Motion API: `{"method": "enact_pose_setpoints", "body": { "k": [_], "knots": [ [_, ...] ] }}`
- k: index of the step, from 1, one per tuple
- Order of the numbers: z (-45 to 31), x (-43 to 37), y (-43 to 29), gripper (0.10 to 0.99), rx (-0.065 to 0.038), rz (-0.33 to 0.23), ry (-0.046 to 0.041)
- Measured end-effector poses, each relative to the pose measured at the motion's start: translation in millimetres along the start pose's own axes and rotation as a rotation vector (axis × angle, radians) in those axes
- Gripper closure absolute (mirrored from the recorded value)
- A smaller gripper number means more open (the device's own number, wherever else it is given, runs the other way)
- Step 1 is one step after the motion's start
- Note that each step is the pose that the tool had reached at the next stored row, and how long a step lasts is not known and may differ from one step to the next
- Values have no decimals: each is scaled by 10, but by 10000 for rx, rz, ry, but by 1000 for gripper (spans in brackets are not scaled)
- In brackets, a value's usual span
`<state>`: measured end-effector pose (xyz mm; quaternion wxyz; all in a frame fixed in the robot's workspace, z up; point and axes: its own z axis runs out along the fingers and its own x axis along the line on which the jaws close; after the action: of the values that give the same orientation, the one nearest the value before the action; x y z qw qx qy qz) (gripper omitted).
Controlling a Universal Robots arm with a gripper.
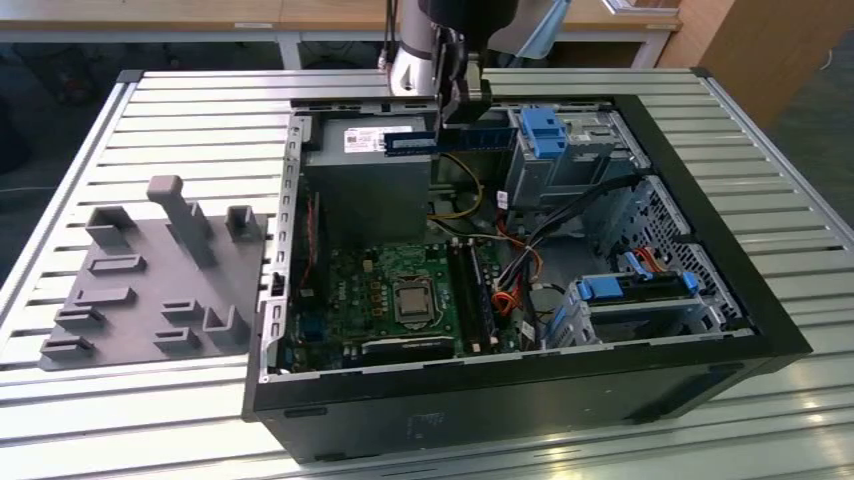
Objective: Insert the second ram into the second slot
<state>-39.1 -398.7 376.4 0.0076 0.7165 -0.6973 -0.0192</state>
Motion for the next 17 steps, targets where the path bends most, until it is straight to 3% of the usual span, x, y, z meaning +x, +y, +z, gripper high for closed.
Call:
{"method": "enact_pose_setpoints", "body": {
  "k": [17],
  "knots": [
    [-1, 38, 1, 949, -1, 1, 25]
  ]
}}
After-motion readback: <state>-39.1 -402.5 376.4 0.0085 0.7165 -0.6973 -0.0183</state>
